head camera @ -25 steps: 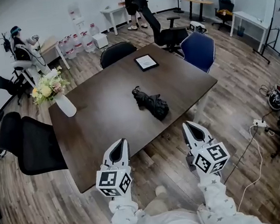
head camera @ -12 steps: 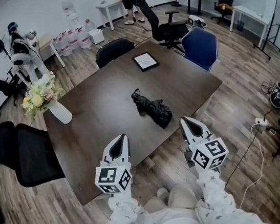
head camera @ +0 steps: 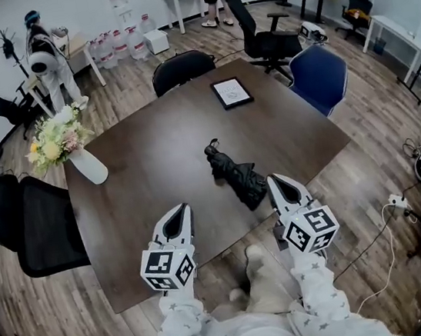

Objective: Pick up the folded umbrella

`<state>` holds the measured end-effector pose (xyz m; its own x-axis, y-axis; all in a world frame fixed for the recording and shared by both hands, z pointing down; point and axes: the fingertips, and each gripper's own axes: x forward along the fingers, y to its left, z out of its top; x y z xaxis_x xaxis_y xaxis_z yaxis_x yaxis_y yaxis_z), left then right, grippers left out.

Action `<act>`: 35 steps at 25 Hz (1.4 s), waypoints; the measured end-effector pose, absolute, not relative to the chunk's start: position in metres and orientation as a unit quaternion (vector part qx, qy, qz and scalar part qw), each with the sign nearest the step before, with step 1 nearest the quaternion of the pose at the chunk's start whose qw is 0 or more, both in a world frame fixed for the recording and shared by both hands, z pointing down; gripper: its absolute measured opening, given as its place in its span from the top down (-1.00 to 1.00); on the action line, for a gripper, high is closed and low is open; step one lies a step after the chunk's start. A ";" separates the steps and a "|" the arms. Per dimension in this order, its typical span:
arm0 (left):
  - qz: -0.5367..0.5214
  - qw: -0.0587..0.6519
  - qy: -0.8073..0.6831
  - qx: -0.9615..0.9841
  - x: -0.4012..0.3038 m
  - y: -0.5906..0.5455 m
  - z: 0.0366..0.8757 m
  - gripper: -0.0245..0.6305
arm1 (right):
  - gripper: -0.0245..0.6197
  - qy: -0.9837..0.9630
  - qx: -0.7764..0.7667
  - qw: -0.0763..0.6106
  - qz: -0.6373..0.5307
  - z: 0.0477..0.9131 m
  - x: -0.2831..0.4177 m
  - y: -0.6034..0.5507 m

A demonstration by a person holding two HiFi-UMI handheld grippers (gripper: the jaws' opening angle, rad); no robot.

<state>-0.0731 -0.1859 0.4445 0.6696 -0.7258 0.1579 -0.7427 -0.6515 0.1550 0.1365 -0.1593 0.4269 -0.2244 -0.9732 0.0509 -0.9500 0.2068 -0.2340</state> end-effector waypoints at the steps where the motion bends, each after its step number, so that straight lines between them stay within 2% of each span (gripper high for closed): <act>1: 0.041 0.108 -0.409 0.905 -0.071 -0.194 0.446 0.85 | 0.86 0.779 -0.616 0.052 -0.111 0.428 0.138 -0.171; 12: 0.044 0.156 -0.476 0.864 -0.037 -0.273 0.471 0.85 | 0.86 0.831 -0.537 0.002 -0.145 0.450 0.163 -0.291; 28: 0.066 0.227 -0.529 0.815 -0.031 -0.295 0.527 0.85 | 0.85 0.866 -0.376 -0.166 -0.285 0.549 0.108 -0.345; 30: 0.069 0.234 -0.525 0.815 -0.033 -0.297 0.531 0.85 | 0.75 0.863 -0.363 -0.187 -0.298 0.558 0.100 -0.344; 31: 0.071 0.237 -0.522 0.816 -0.033 -0.298 0.533 0.85 | 0.58 0.860 -0.359 -0.198 -0.304 0.562 0.097 -0.343; 32: 0.073 0.240 -0.520 0.817 -0.033 -0.298 0.534 0.85 | 0.49 0.856 -0.356 -0.210 -0.310 0.566 0.094 -0.343; 35: 0.080 0.251 -0.512 0.817 -0.033 -0.298 0.541 0.85 | 0.36 0.843 -0.349 -0.252 -0.322 0.582 0.088 -0.340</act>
